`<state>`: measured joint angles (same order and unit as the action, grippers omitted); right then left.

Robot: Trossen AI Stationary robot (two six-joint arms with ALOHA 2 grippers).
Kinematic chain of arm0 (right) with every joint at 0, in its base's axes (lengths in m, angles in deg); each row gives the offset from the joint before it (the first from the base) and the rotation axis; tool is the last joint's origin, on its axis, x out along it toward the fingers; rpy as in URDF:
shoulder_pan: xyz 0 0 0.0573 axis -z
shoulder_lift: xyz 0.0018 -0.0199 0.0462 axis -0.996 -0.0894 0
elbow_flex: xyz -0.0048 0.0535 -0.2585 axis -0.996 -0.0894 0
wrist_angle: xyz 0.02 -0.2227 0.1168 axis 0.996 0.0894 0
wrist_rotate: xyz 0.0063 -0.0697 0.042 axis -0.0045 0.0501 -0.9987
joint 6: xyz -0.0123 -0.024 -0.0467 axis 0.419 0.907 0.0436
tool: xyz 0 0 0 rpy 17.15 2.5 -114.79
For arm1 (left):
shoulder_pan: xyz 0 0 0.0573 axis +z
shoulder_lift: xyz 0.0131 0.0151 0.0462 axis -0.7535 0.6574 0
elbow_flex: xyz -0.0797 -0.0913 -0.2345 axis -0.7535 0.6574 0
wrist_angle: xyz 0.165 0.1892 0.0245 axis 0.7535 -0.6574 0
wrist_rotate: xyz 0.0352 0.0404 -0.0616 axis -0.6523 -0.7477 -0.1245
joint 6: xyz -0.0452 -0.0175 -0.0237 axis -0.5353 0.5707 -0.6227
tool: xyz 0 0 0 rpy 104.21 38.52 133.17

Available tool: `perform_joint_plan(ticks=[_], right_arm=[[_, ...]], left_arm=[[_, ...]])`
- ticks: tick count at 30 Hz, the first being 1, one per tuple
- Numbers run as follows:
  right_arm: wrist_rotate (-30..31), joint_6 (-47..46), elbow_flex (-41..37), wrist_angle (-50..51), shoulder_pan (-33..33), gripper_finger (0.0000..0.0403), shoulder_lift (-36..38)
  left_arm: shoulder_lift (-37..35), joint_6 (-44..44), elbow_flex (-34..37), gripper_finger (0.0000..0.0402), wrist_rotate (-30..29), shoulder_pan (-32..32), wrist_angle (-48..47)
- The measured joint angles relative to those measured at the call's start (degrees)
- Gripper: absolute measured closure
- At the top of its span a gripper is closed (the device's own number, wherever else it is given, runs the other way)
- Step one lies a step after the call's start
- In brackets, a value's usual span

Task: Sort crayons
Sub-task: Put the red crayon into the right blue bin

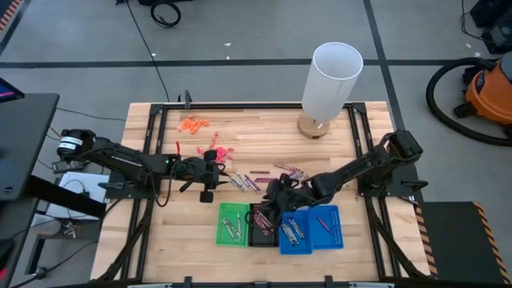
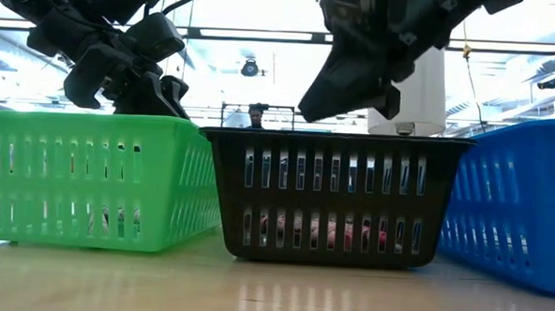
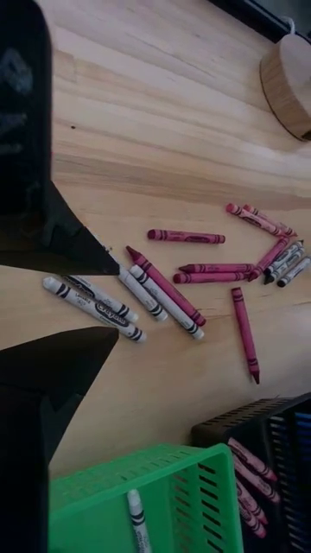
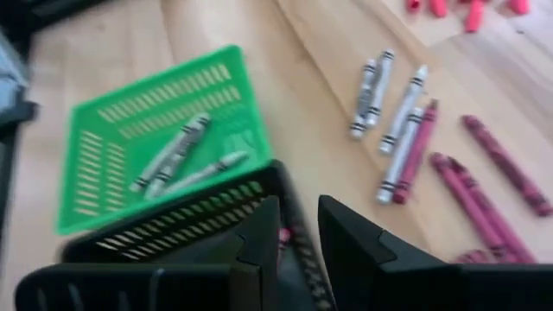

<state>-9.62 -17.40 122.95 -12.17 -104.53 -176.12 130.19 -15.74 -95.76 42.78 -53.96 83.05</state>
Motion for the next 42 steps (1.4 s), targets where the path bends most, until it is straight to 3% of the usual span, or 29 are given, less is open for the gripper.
perform_joint_plan(ticks=[14, 26, 42], right_arm=[[-4.8, 9.94, -0.02, 0.66, 7.32, 0.0312, 0.0], [-4.14, 16.57, -0.9, 5.38, 13.11, 0.0312, -0.43], [-14.18, 28.8, -3.67, -10.42, 23.22, 0.0312, -8.98]], left_arm=[[0.01, -0.81, 0.0, 0.0285, 0.01, 0.0, -0.87], [0.01, -2.08, 0.0, 0.0285, 0.01, 0.0, -2.78], [0.01, -2.51, 0.0, 0.0285, 0.01, 0.0, -2.72]])
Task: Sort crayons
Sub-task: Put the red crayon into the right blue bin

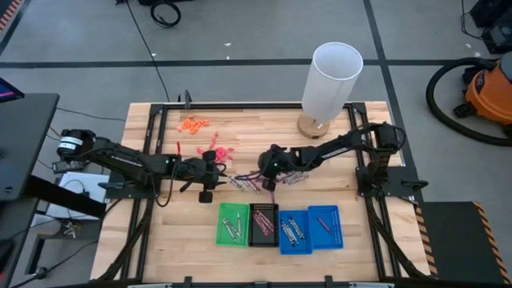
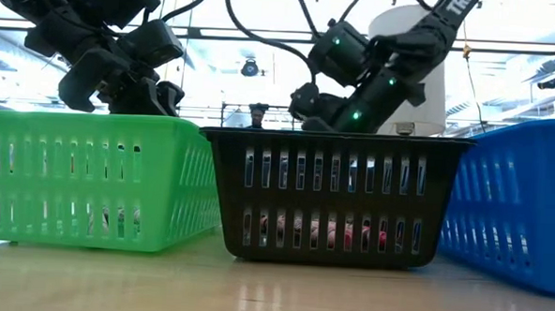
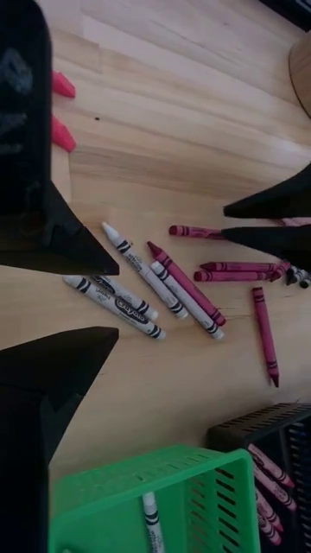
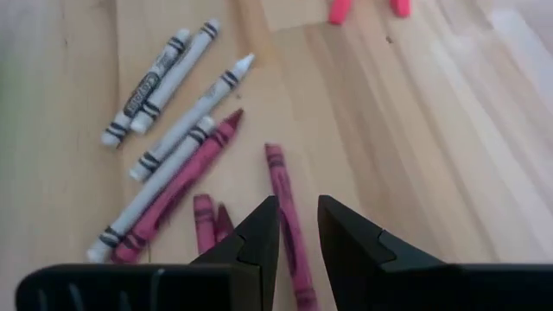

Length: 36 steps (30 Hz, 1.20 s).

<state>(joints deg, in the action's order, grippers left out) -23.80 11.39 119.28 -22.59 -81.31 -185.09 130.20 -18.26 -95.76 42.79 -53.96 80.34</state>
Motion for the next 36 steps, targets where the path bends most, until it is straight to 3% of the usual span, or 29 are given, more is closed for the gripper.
perform_joint_plan(ticks=[14, 23, 27, 36], right_arm=[[-1.62, 0.99, 0.09, -3.03, 0.83, 0.0314, -4.2], [-1.27, 0.12, 0.28, -1.1, 0.8, 0.0383, -4.16], [-1.27, 0.1, 0.42, -0.97, 0.8, 0.0384, -4.16], [-1.27, -0.8, 3.29, 6.22, 0.22, 0.0375, 1.91]], left_arm=[[-0.02, -0.01, 0.0, 0.0285, -0.01, 0.0, -1.39], [-0.02, -0.04, 0.0, 0.0285, 0.0, 0.0, -1.3], [-0.02, -0.39, 0.0, 0.0285, -0.02, 0.0, -1.3], [-0.02, -0.37, 0.0, 0.0285, 0.0, 0.0, -1.35]])
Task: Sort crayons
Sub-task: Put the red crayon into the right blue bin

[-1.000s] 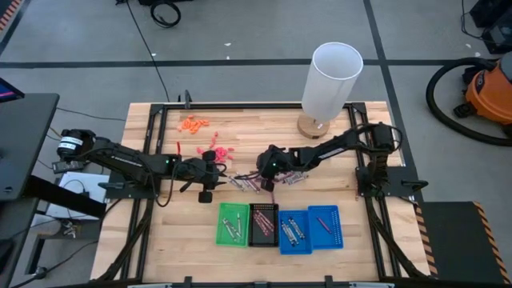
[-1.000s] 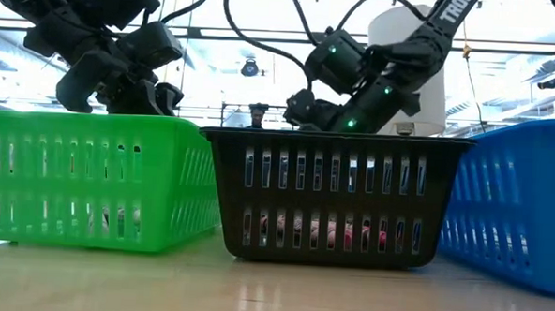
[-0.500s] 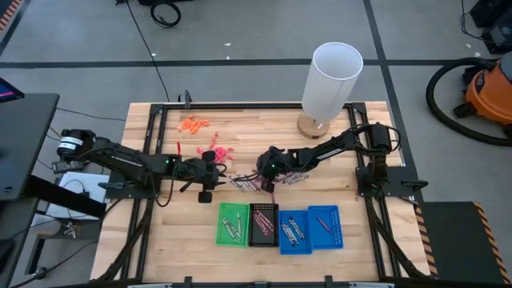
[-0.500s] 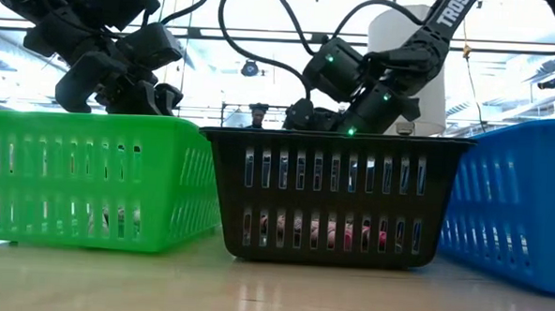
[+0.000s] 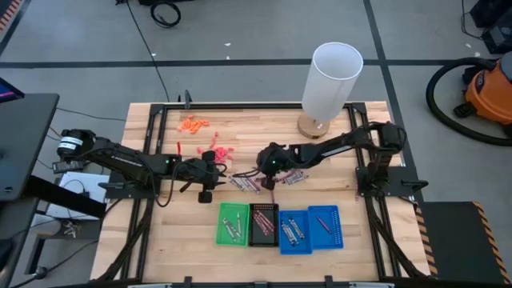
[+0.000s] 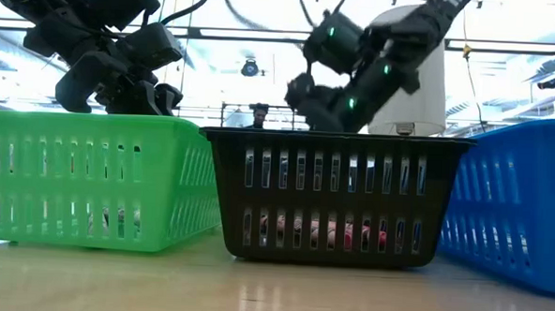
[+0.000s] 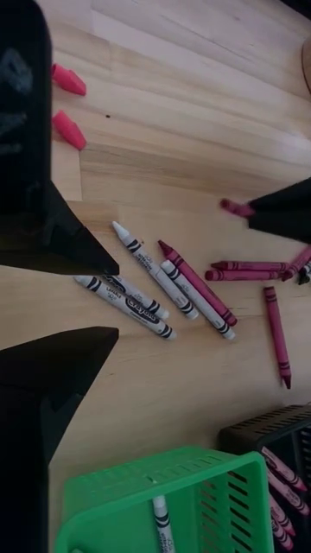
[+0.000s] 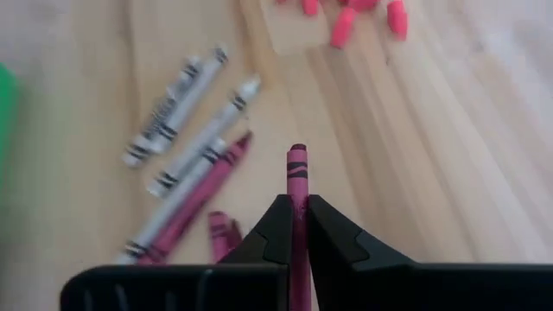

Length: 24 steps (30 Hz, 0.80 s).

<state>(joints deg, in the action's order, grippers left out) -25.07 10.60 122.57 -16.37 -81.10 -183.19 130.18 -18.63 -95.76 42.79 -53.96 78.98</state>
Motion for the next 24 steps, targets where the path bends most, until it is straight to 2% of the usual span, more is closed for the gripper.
perform_joint_plan(ticks=[10, 16, 24], right_arm=[[-0.02, -11.15, 0.41, 14.37, -6.24, 0.0374, 13.46], [-3.33, -25.81, 0.41, 25.38, -11.63, 0.0373, 20.98], [-7.52, -43.96, 0.41, 38.93, -21.05, 0.0373, 24.83]], left_arm=[[0.0, 0.01, 0.0, 0.0285, -0.02, 0.0, -0.13], [0.0, 1.1, 0.0, 0.0285, -0.02, 0.0, 0.55], [0.0, 2.75, 0.0, 0.0285, -0.02, 0.0, 2.39]])
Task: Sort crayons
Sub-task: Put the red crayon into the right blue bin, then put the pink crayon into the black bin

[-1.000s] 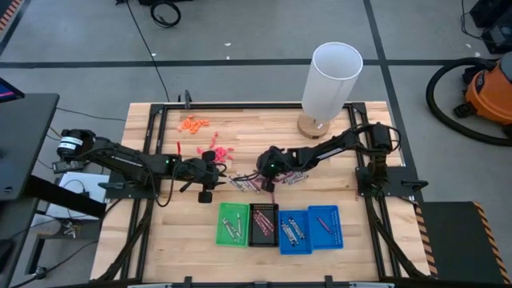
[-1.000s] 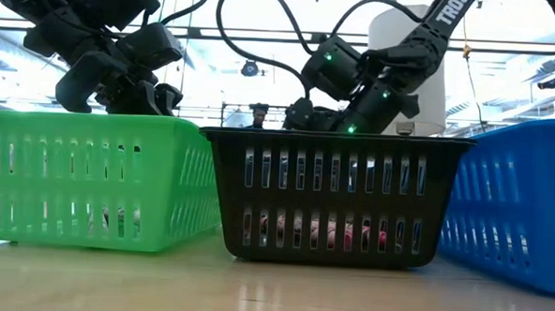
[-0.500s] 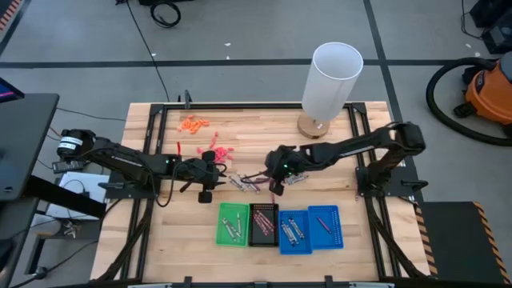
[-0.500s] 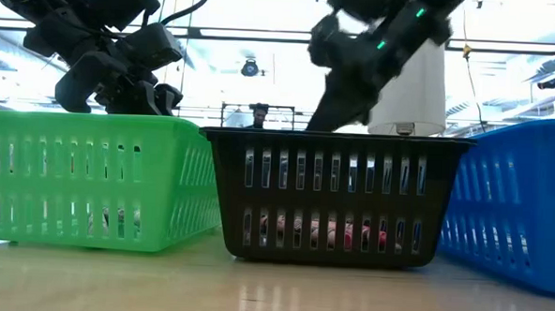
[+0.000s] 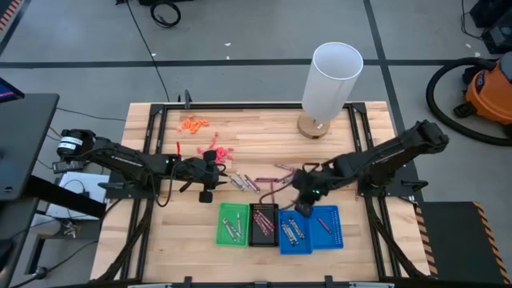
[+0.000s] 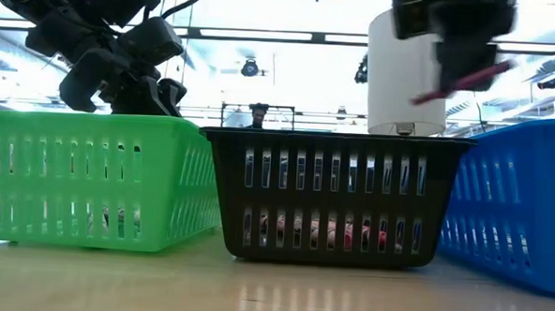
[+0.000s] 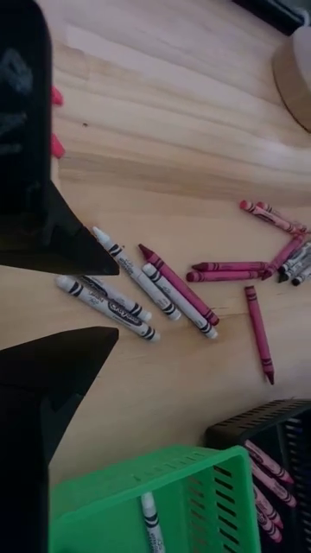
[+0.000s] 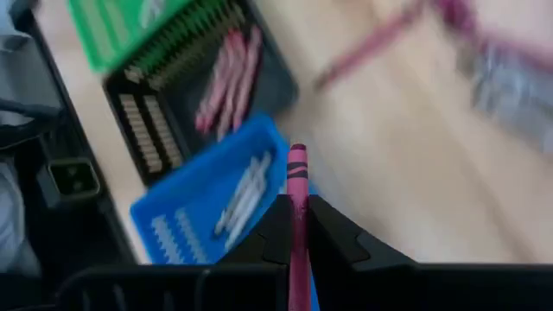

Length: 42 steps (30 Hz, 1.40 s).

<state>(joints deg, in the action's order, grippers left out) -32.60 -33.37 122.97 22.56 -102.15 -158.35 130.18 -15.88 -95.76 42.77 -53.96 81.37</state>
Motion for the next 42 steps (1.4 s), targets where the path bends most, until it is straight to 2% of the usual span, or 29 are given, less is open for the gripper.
perform_joint_plan(ticks=[9, 15, 27, 31, 37, 42], right_arm=[[-3.49, -21.52, -0.29, 9.14, -9.36, 0.0373, -0.36], [-2.54, -30.54, -0.46, 11.59, -13.42, 0.0372, -1.36], [-2.96, -32.05, -0.48, 12.27, -15.92, 0.0371, -12.39], [-3.09, -32.49, -0.48, 12.29, -16.02, 0.0347, -14.5], [-6.36, -33.98, -0.48, 13.5, -15.56, 0.0284, -12.03], [-4.72, -38.06, -0.48, 20.52, -15.15, 0.0269, -6.39]], left_arm=[[0.0, 2.41, 0.02, 0.0285, 0.0, 0.0, 2.99], [0.0, 2.76, 0.02, 0.0285, 0.0, 0.0, 3.17], [0.0, 2.76, 0.02, 0.0285, 0.0, 0.0, 3.3], [0.0, 2.76, 0.02, 0.0285, 0.0, 0.0, 3.28], [0.0, 2.76, 0.02, 0.0285, 0.0, 0.0, 3.26], [0.0, 2.74, 0.02, 0.0285, 0.0, 0.0, 3.26]])
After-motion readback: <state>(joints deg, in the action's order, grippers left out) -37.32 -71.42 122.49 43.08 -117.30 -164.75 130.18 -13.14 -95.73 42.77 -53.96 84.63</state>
